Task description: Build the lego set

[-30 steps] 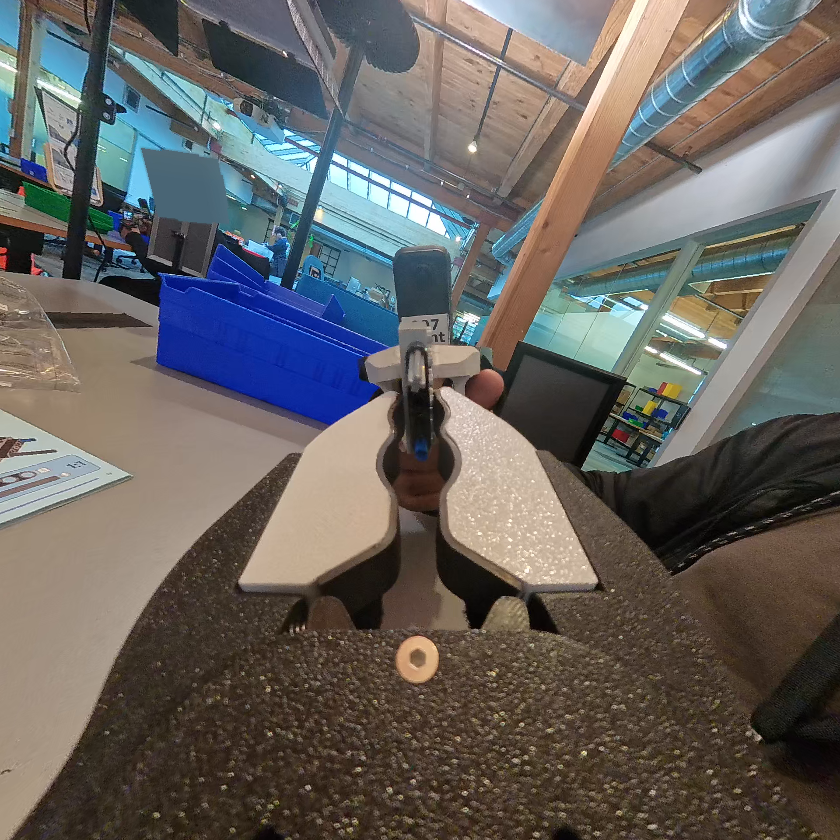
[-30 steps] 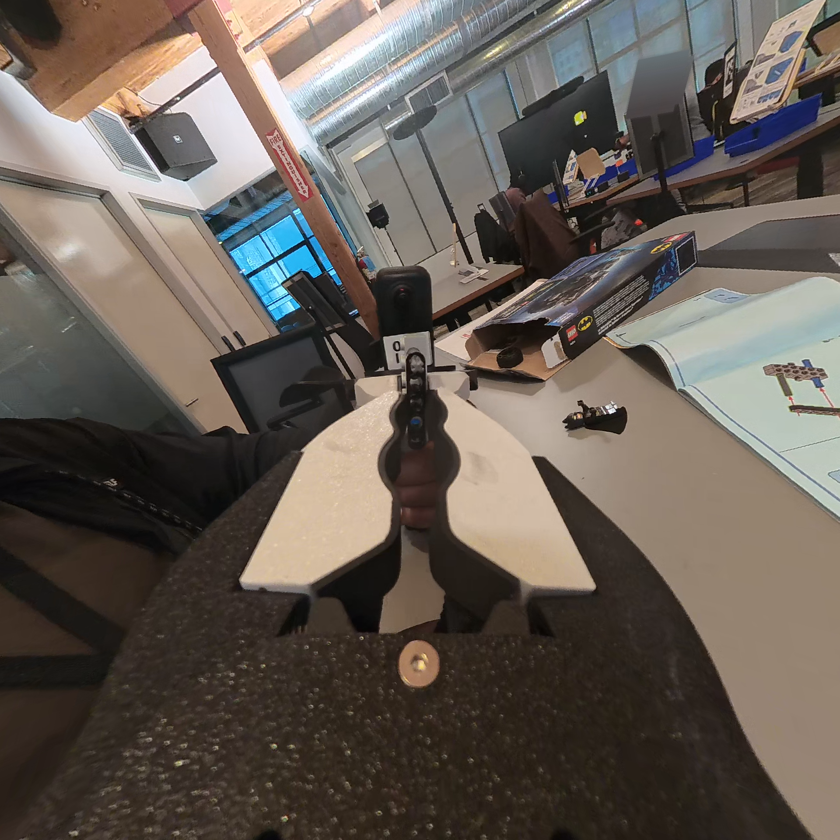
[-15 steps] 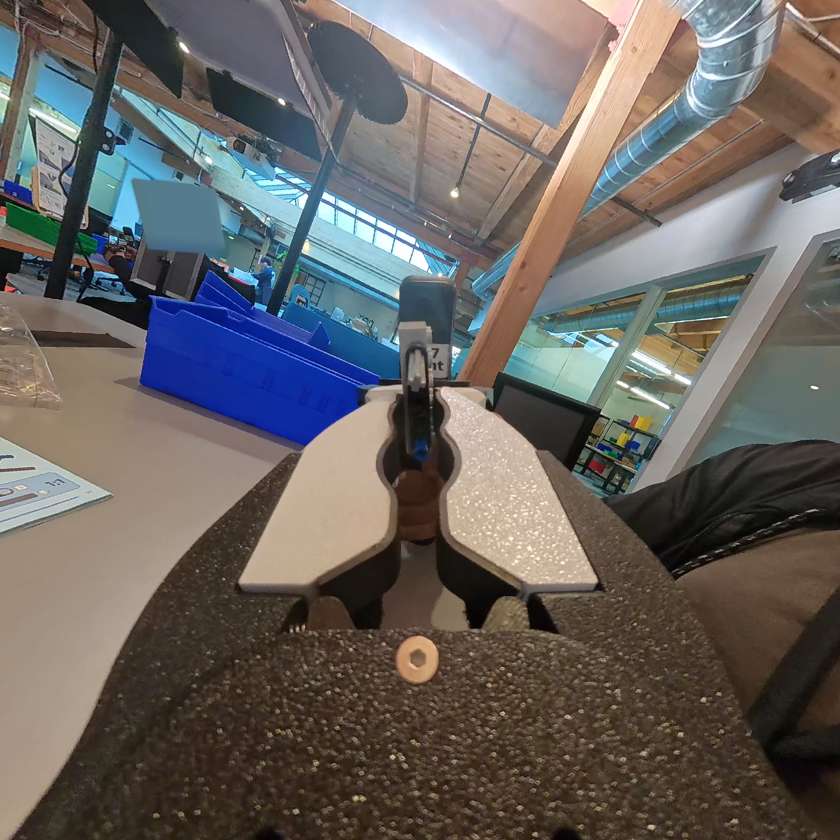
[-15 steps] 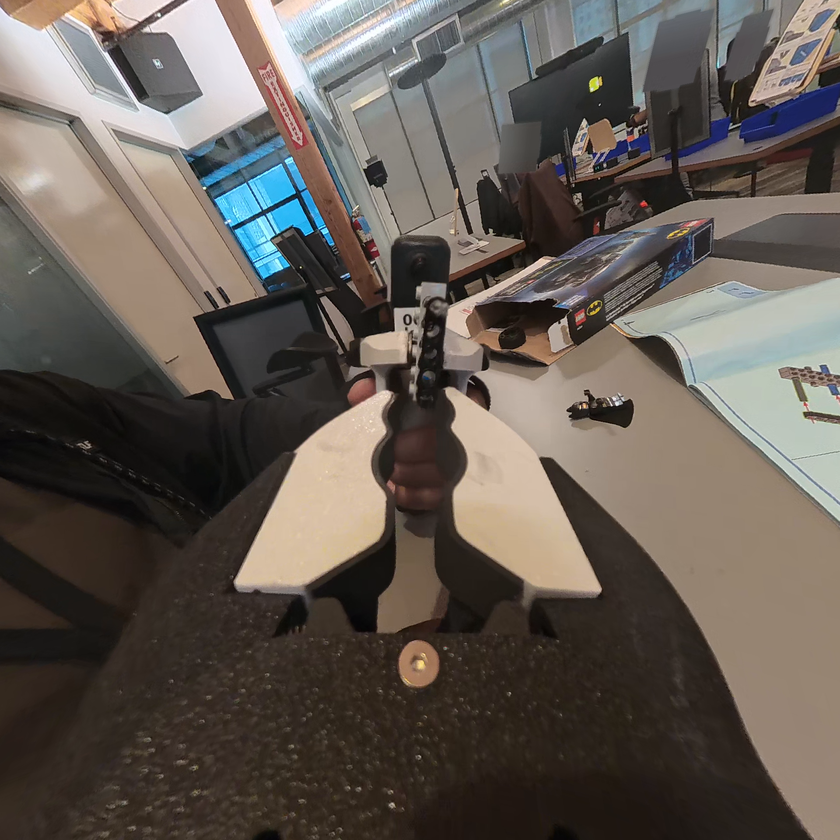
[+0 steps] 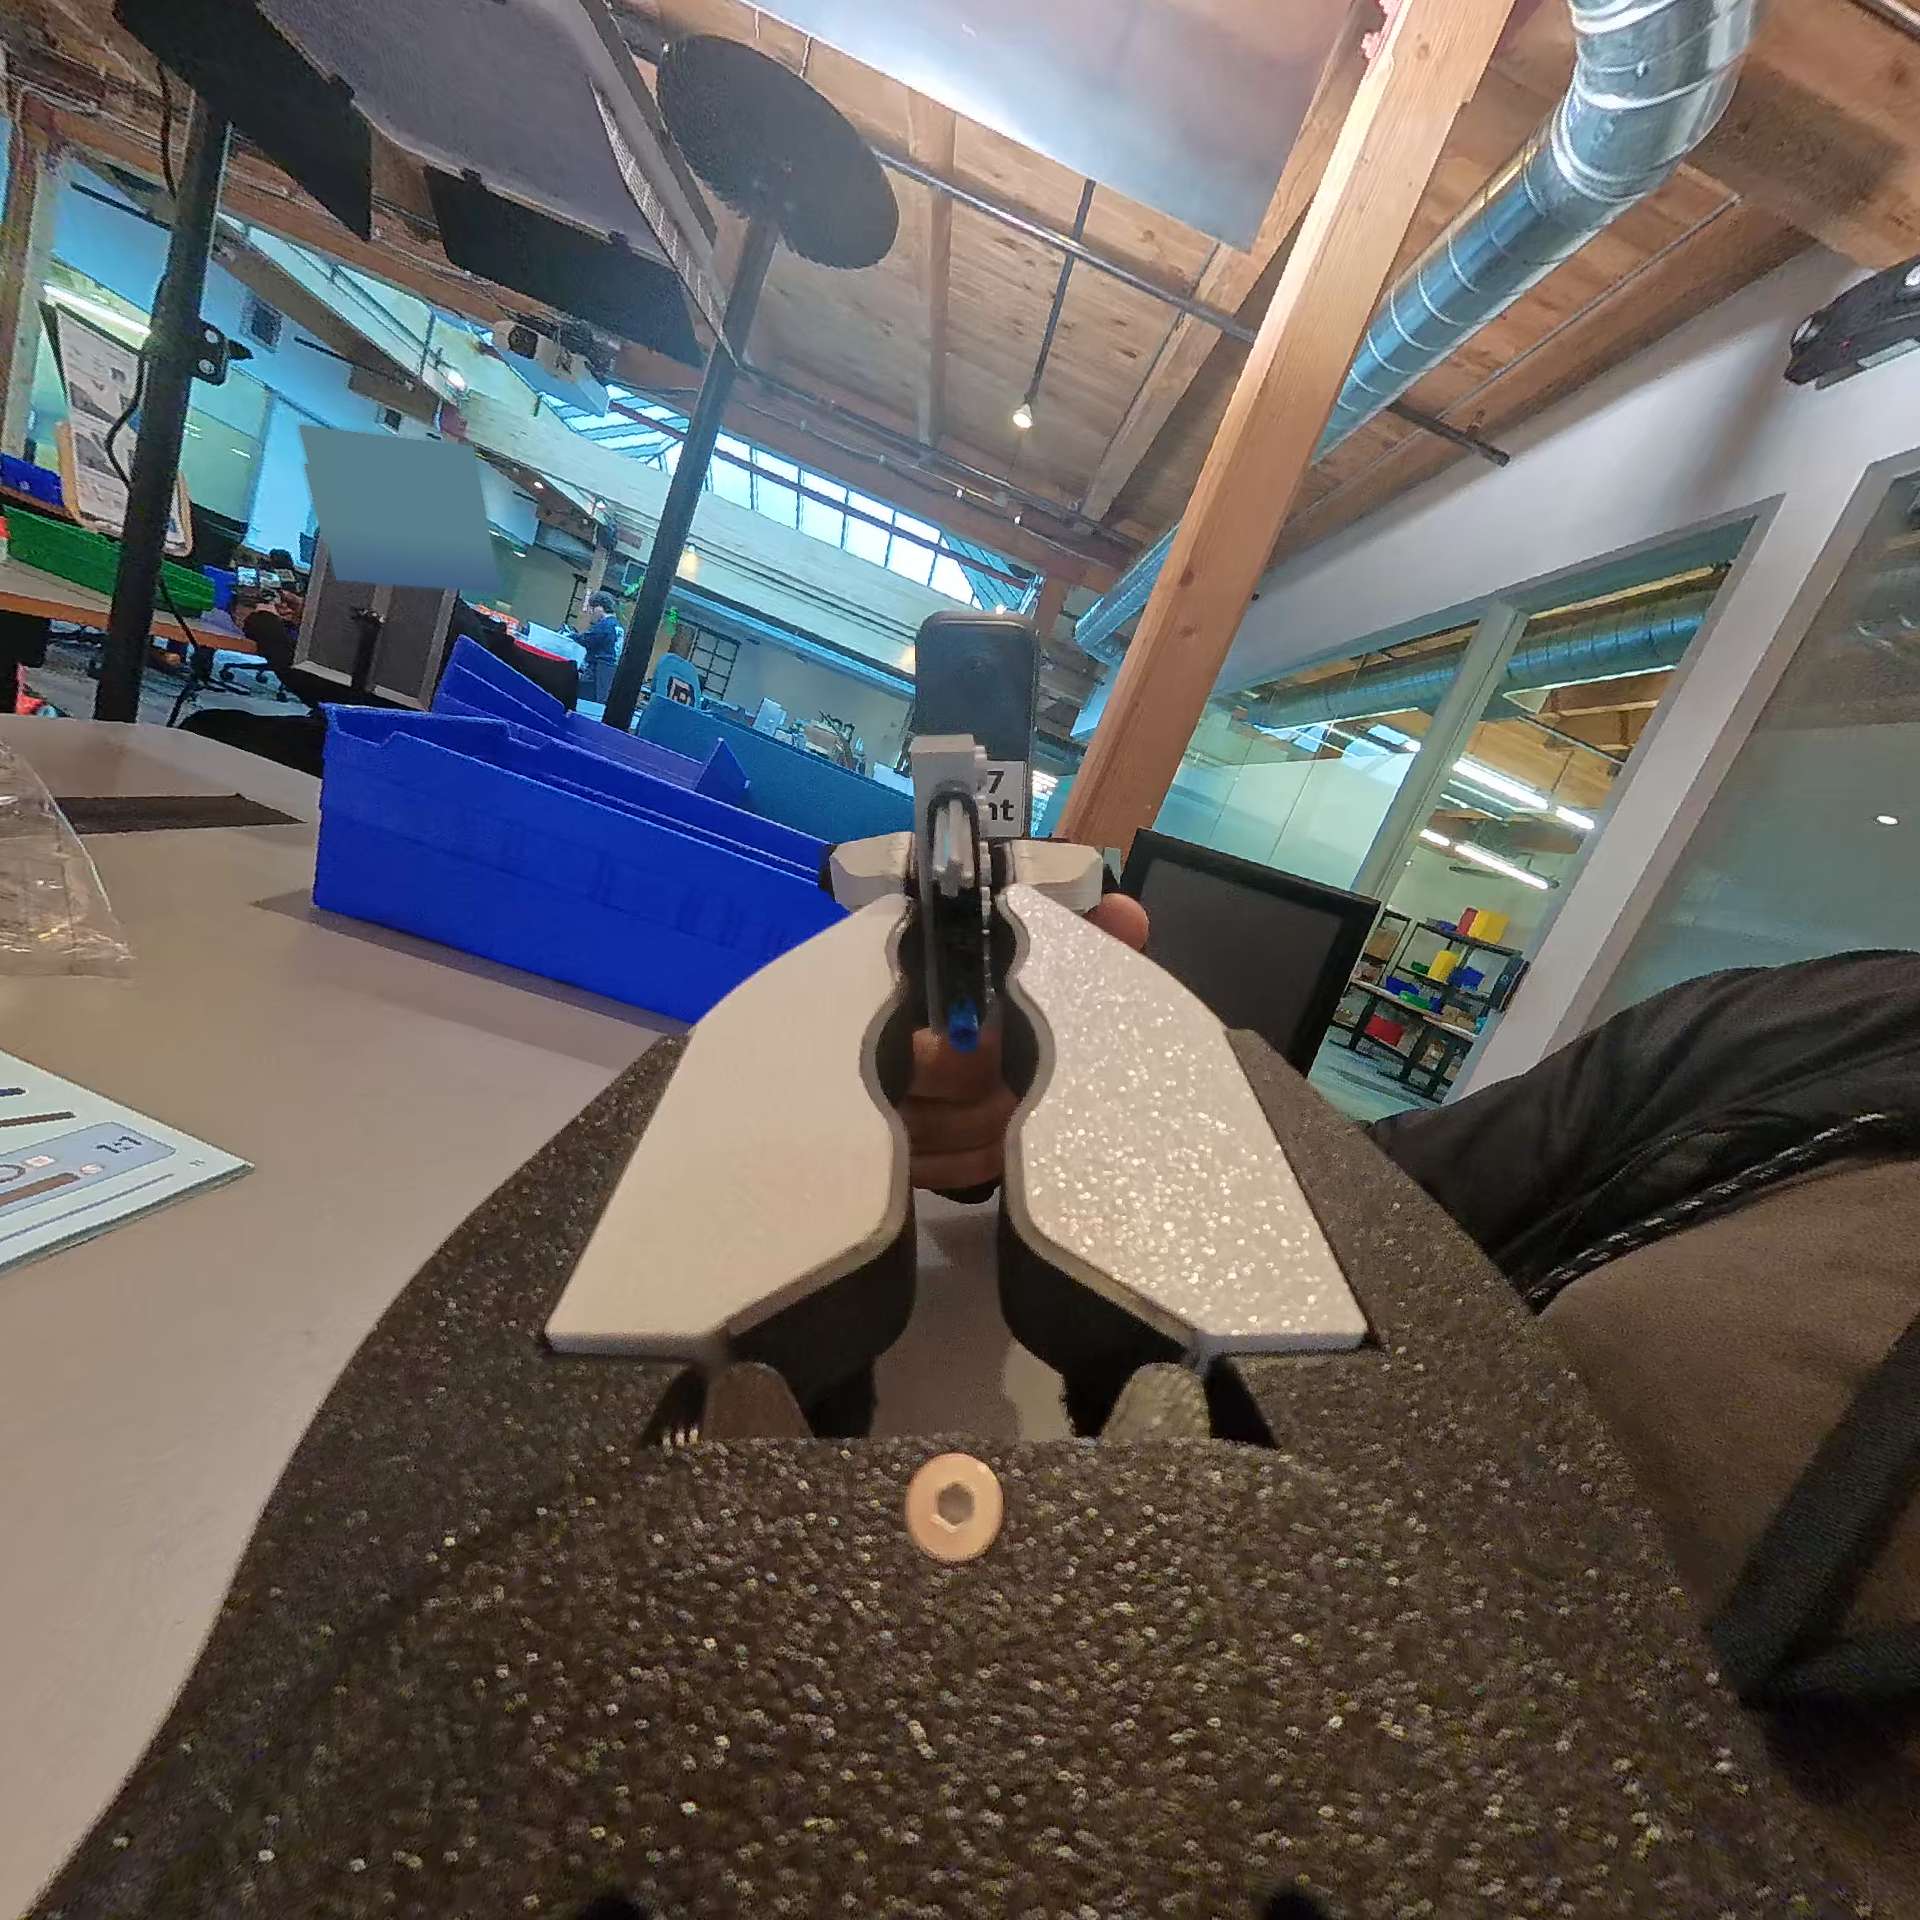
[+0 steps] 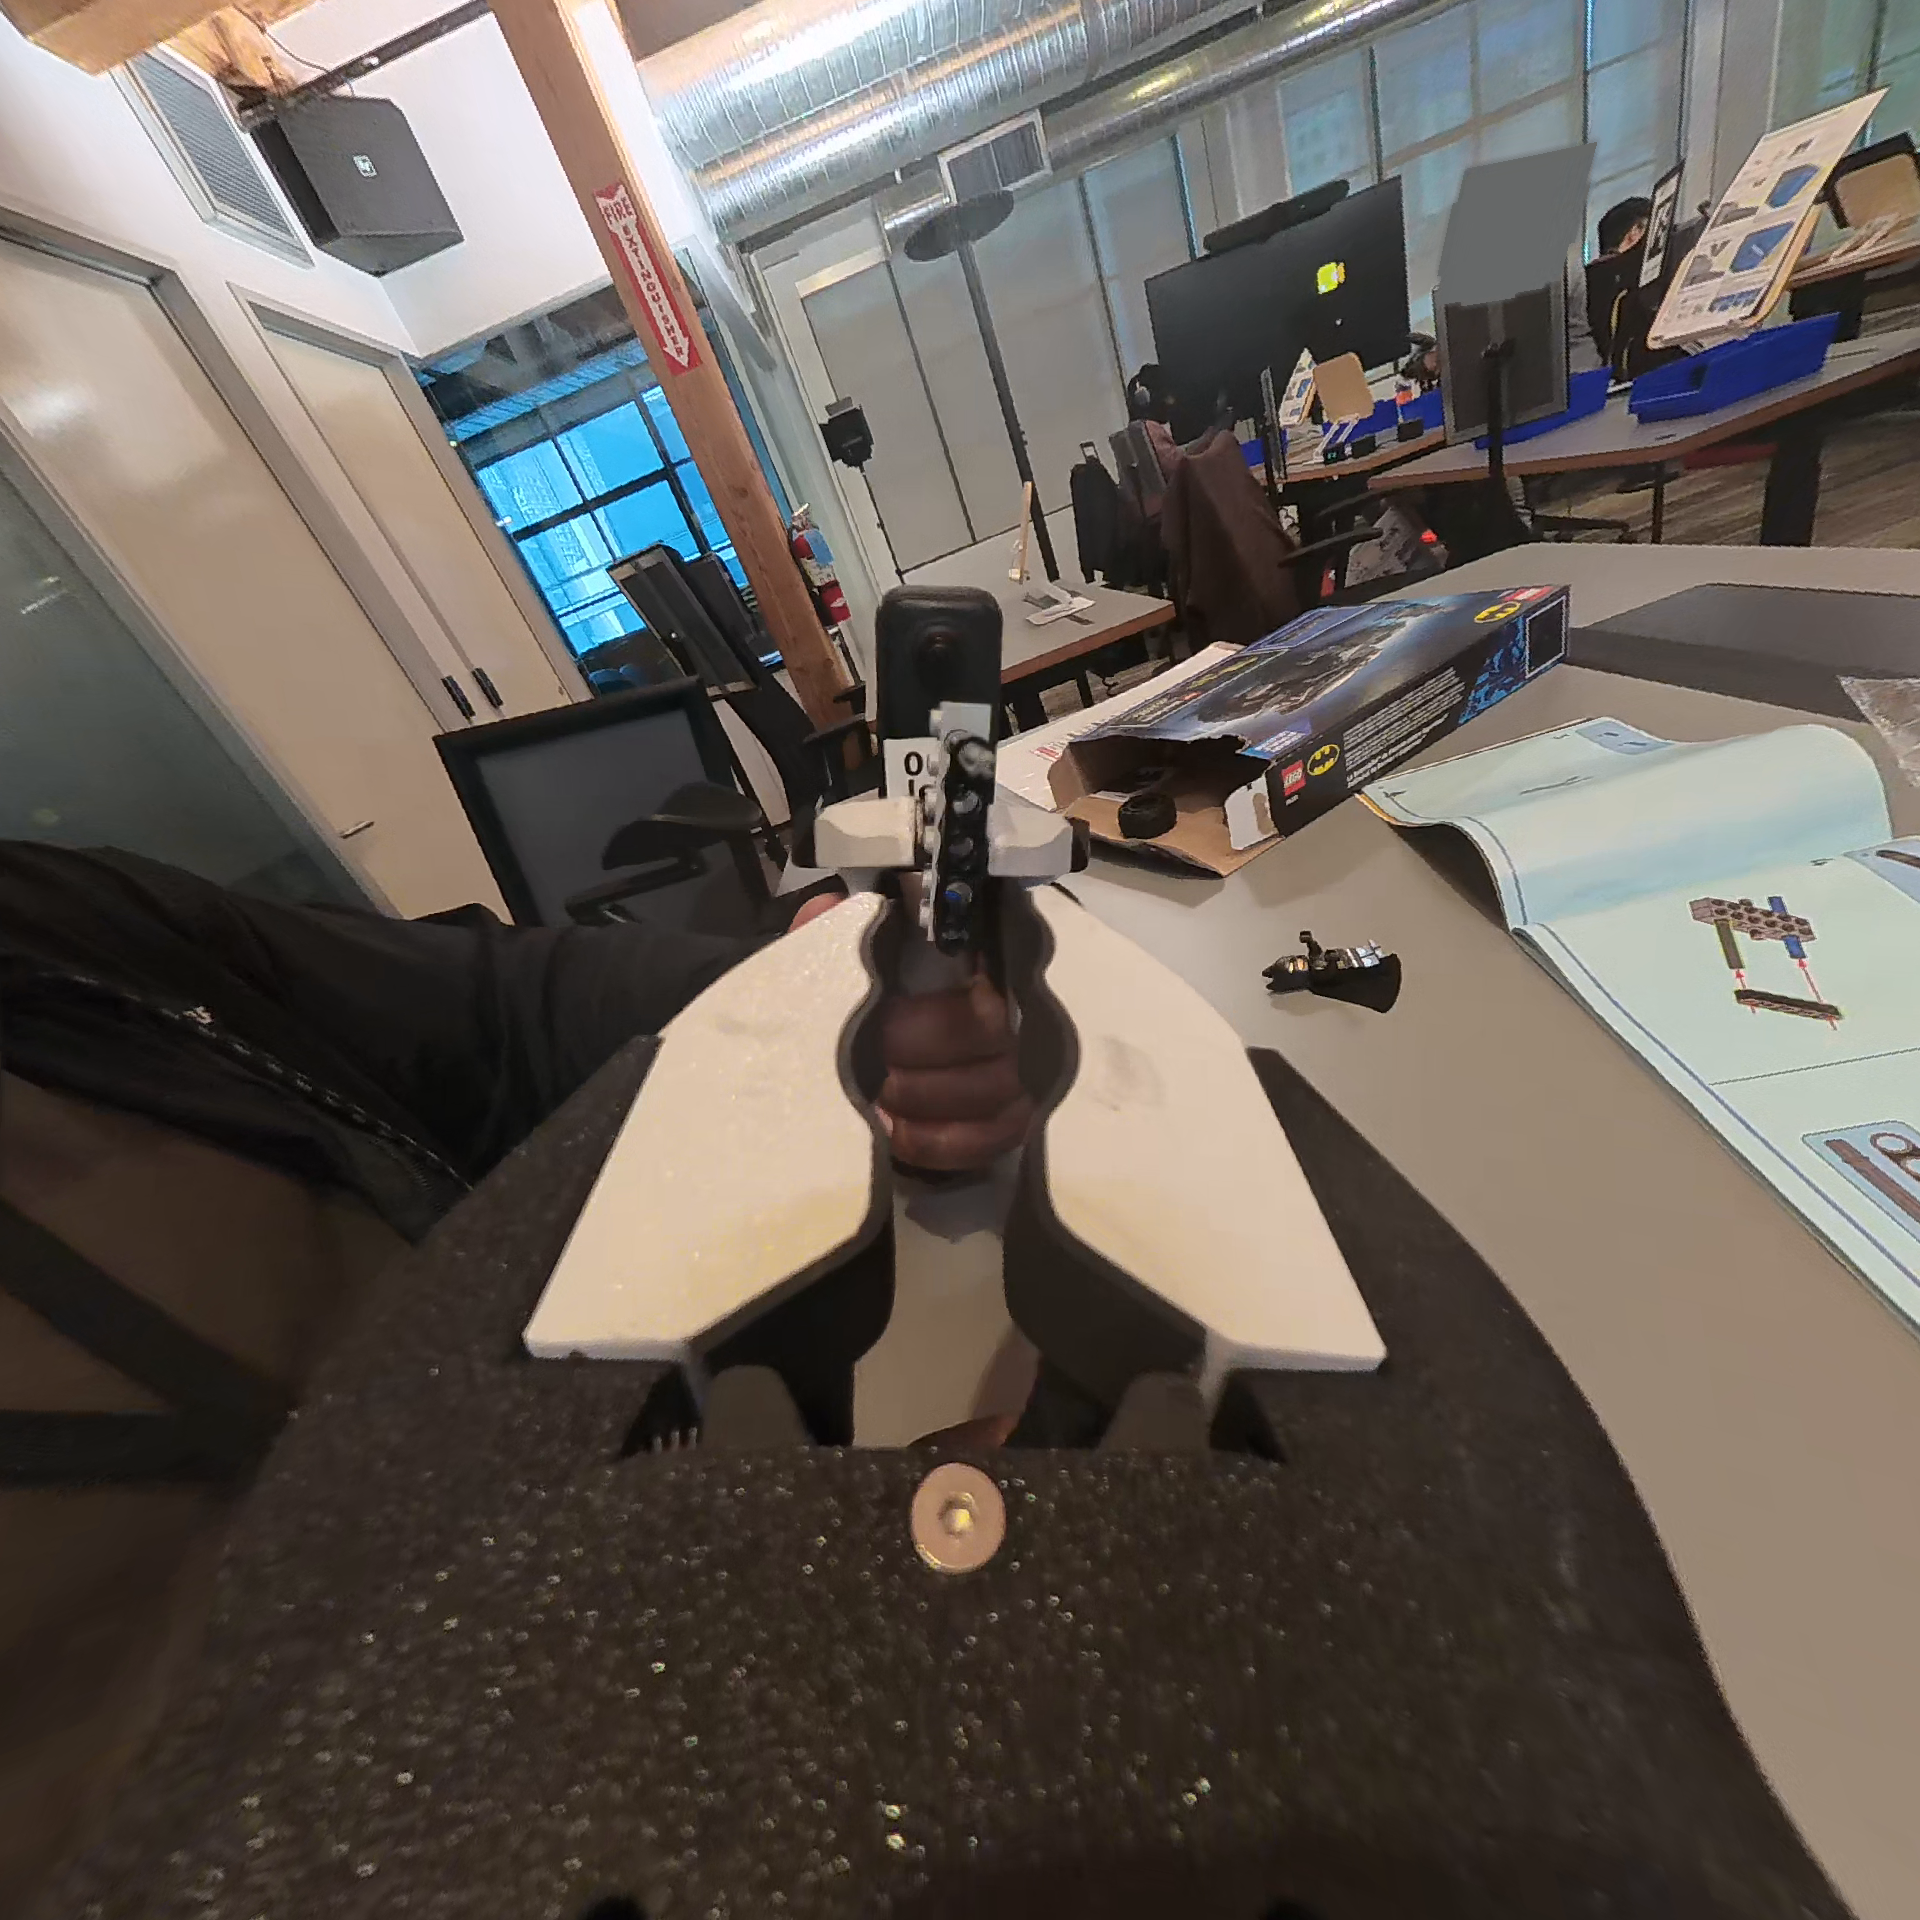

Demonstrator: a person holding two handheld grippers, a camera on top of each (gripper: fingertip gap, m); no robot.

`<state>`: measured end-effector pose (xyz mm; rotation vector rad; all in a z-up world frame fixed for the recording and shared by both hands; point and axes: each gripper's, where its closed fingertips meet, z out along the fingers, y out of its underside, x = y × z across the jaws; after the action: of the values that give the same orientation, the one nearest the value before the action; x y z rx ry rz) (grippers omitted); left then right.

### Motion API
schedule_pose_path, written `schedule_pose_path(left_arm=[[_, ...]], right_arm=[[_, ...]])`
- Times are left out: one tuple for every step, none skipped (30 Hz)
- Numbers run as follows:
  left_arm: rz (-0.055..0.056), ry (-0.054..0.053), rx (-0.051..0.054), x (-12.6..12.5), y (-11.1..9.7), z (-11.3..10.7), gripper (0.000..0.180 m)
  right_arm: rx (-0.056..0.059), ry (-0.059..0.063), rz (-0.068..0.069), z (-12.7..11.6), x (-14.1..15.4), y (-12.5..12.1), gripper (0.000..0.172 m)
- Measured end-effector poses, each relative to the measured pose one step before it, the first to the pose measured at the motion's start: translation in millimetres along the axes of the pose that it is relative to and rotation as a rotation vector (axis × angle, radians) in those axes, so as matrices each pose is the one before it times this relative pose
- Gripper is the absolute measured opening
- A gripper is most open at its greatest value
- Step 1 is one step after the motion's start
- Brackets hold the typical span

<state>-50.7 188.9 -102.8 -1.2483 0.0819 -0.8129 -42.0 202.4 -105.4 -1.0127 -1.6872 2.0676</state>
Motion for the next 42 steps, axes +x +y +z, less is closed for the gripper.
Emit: schedule_pose_path(left_arm=[[0.0052,-0.0001,-0.0045,0.39,0.61,0.36,0.011],[0.0042,-0.0005,-0.0049,0.25,0.70,0.33,0.011],[0.0023,0.0001,-0.0037,0.18,0.63,0.33,0.011],[0.0007,0.0010,-0.0037,0.21,0.75,0.30,0.011],[0.0009,0.0013,-0.0052,0.25,1.00,0.32,0.011],[0.0022,-0.0016,-0.0057,-0.12,1.03,0.37,0.011],[0.0033,0.0004,-0.0062,0.33,0.94,0.29,0.011],[0.0030,-0.0005,-0.0041,0.31,0.52,0.26,0.011],[0.0033,-0.0024,-0.0051,-0.02,0.59,0.14,0.011],[0.0021,-0.0052,-0.0028,-0.56,0.25,0.12,0.011],[-0.0003,-0.0031,0.0019,-0.56,-0.03,-0.01,0.011],[-0.0041,0.0006,0.0053,-0.16,-0.45,-0.26,0.011],[-0.0044,0.0018,0.0073,-0.12,-0.72,-0.34,0.011],[-0.0027,0.0005,0.0060,-0.24,-0.61,-0.44,0.011],[-0.0027,-0.0023,0.0017,-0.67,-0.30,-0.40,0.011],[-0.0012,-0.0038,-0.0018,-0.76,0.05,-0.24,0.011],[0.0018,-0.0038,-0.0016,-0.56,0.03,-0.05,0.011],[0.0020,-0.0020,0.0004,-0.16,-0.05,0.07,0.011],[0.0001,0.0004,0.0016,0.28,-0.21,0.16,0.011],[-0.0018,0.0013,0.0033,0.18,-0.39,0.15,0.011],[-0.0028,-0.0010,0.0050,-0.21,-0.77,0.05,0.011],[0.0010,-0.0029,0.0058,-0.25,-0.86,0.20,0.011],[0.0017,0.0000,0.0059,0.27,-0.84,0.09,0.011],[-0.0022,0.0039,0.0076,0.78,-0.96,-0.12,0.011],[-0.0051,0.0050,0.0093,0.70,-1.47,-0.52,0.011],[-0.0048,0.0018,0.0052,-0.10,-0.95,-0.44,0.011],[-0.0031,0.0012,0.0059,-0.13,-0.88,-0.41,0.011],[-0.0016,0.0017,-0.0017,-0.03,0.17,-0.13,0.011],[0.0045,-0.0004,-0.0104,0.21,1.55,0.51,0.011],[0.0090,-0.0021,-0.0119,0.30,1.90,0.71,0.011],[0.0053,-0.0003,-0.0027,0.64,0.51,0.54,0.011],[0.0006,0.0015,-0.0001,0.51,0.04,0.25,0.011],[0.0001,0.0019,-0.0013,0.27,0.06,0.19,0.011],[-0.0004,0.0011,0.0003,0.04,0.14,0.03,0.011],[-0.0021,0.0030,0.0018,0.28,0.15,-0.09,0.011],[-0.0022,0.0045,0.0029,0.65,-0.04,-0.02,0.011],[-0.0006,0.0013,0.0034,0.27,-0.07,-0.01,0.011],[0.0001,-0.0012,0.0043,-0.05,-0.13,0.10,0.011],[-0.0018,-0.0012,0.0051,-0.25,-0.21,0.02,0.011],[-0.0038,-0.0005,0.0065,-0.32,-0.37,-0.10,0.011],[-0.0043,-0.0006,0.0080,-0.25,-0.64,-0.20,0.011],[-0.0020,-0.0012,0.0056,-0.22,-0.42,-0.05,0.011]], right_arm=[[-0.0033,-0.0015,-0.0021,0.50,-0.53,0.65,0.018],[-0.0051,-0.0004,-0.0034,0.52,-0.41,0.94,0.017],[-0.0058,0.0006,-0.0038,0.61,-0.29,0.93,0.015],[-0.0046,0.0013,-0.0035,0.40,-0.03,0.90,0.012],[-0.0019,0.0028,-0.0018,0.29,0.28,0.45,0.009],[0.0000,0.0001,0.0005,0.00,0.01,0.09,0.008],[-0.0015,-0.0035,0.0042,-0.28,-0.20,0.10,0.008],[-0.0028,-0.0052,0.0051,-0.33,-0.21,0.38,0.008],[-0.0028,-0.0034,0.0044,-0.26,0.04,0.50,0.008],[-0.0011,0.0009,0.0041,-0.14,0.55,0.51,0.008],[0.0026,0.0001,0.0045,0.11,0.49,0.22,0.008],[0.0038,-0.0032,0.0077,0.38,0.13,0.18,0.008],[0.0028,-0.0048,0.0101,0.64,-0.11,0.38,0.008],[0.0001,-0.0036,0.0088,0.66,0.12,0.84,0.008],[-0.0041,-0.0002,0.0057,0.60,0.55,1.27,0.008],[-0.0059,0.0021,0.0018,0.37,0.71,1.23,0.008],[-0.0053,0.0014,0.0008,0.14,0.59,0.97,0.008],[-0.0022,-0.0012,0.0016,0.02,0.06,0.49,0.008],[0.0018,-0.0025,0.0016,-0.03,-0.28,-0.19,0.008],[0.0038,-0.0011,0.0004,-0.02,-0.11,-0.65,0.008],[0.0050,0.0027,-0.0015,0.04,0.08,-0.95,0.008],[0.0063,0.0046,-0.0032,0.14,0.28,-1.16,0.008],[0.0046,0.0008,-0.0028,0.10,-0.30,-0.90,0.008],[0.0010,-0.0030,-0.0031,0.21,-0.89,-0.26,0.008],[-0.0019,-0.0023,-0.0048,0.22,-0.83,0.29,0.008],[-0.0043,0.0007,-0.0052,0.54,-0.40,0.73,0.008],[-0.0060,0.0027,-0.0045,0.61,-0.03,1.11,0.009],[-0.0054,0.0023,-0.0036,0.86,0.03,0.86,0.009],[-0.0029,0.0007,-0.0023,0.61,-0.18,0.47,0.009],[0.0006,-0.0001,-0.0017,0.29,-0.27,-0.14,0.008],[0.0005,-0.0017,-0.0025,-0.14,-0.49,-0.22,0.009],[0.0000,-0.0021,-0.0013,-0.26,-0.41,-0.15,0.008],[-0.0013,-0.0013,-0.0003,-0.23,-0.19,0.07,0.008],[-0.0022,-0.0008,0.0000,0.00,-0.26,0.24,0.009],[-0.0023,-0.0030,0.0001,0.05,-0.45,0.32,0.008],[-0.0020,-0.0047,0.0005,0.08,-0.76,0.10,0.008],[-0.0007,-0.0021,0.0001,0.02,-0.24,-0.02,0.008],[0.0005,0.0007,-0.0004,0.04,0.08,-0.17,0.008],[0.0011,0.0011,0.0004,0.00,0.20,-0.08,0.008],[0.0016,-0.0001,0.0028,0.23,0.04,0.02,0.008],[0.0022,-0.0007,0.0045,0.24,0.18,0.04,0.008],[0.0034,0.0000,0.0033,0.21,0.13,-0.26,0.008]])
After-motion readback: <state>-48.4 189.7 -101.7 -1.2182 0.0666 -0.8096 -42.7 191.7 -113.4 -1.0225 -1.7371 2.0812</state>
